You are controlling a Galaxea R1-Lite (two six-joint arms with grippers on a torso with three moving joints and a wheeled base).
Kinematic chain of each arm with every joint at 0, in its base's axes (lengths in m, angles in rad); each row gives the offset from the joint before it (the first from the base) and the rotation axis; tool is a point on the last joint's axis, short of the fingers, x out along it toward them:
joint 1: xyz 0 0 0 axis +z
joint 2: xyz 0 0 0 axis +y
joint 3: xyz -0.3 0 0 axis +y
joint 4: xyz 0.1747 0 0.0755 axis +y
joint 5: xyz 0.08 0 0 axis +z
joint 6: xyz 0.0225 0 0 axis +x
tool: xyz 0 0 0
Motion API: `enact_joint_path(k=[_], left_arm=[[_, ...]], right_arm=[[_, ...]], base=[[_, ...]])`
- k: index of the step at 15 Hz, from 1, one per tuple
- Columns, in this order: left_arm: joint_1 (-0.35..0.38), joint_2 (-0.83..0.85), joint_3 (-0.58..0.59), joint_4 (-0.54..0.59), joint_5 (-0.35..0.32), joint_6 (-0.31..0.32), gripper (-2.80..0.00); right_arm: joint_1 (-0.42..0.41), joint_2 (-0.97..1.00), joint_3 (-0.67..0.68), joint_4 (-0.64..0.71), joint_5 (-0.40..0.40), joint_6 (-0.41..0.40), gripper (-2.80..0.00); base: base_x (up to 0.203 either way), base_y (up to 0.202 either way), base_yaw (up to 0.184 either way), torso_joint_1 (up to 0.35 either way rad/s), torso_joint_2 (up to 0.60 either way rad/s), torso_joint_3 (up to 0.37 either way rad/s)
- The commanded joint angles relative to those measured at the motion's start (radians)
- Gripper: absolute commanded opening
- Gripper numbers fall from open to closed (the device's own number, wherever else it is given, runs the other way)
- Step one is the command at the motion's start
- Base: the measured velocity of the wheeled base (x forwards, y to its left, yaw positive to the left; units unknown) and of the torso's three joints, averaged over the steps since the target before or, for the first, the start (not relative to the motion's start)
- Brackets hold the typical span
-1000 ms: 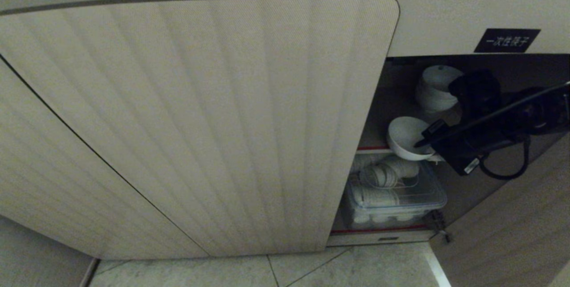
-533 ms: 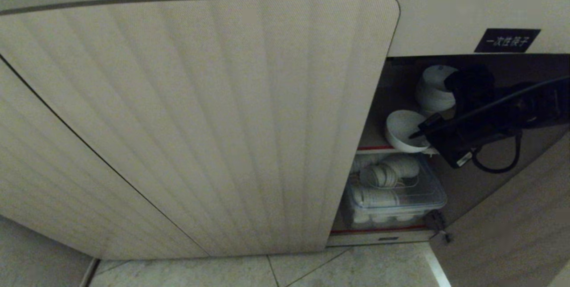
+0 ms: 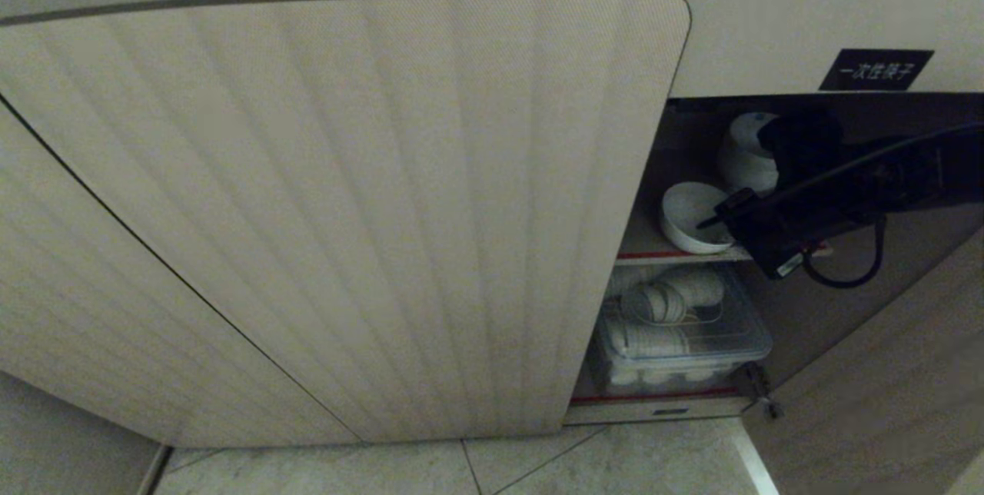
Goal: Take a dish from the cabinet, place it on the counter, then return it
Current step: Put it back into the cabinet
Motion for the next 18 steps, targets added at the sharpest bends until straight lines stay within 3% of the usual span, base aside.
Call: enact_joint_path(k=[1, 18], left_arm=[[0.001, 0.000, 0.000, 0.000, 0.001, 0.000, -2.80], [0.000, 0.000, 0.000, 0.000, 0.000, 0.000, -2.80]], right_arm=[[0.000, 0.018, -0.017, 0.002, 0.000, 0.005, -2.80], [0.002, 0.113, -0.196, 0.123, 0.006, 0.003, -2.80]], base=[[0.000, 0.000, 0.000, 0.000, 0.00, 0.000], [0.000, 0.000, 0.000, 0.000, 0.00, 0.000]])
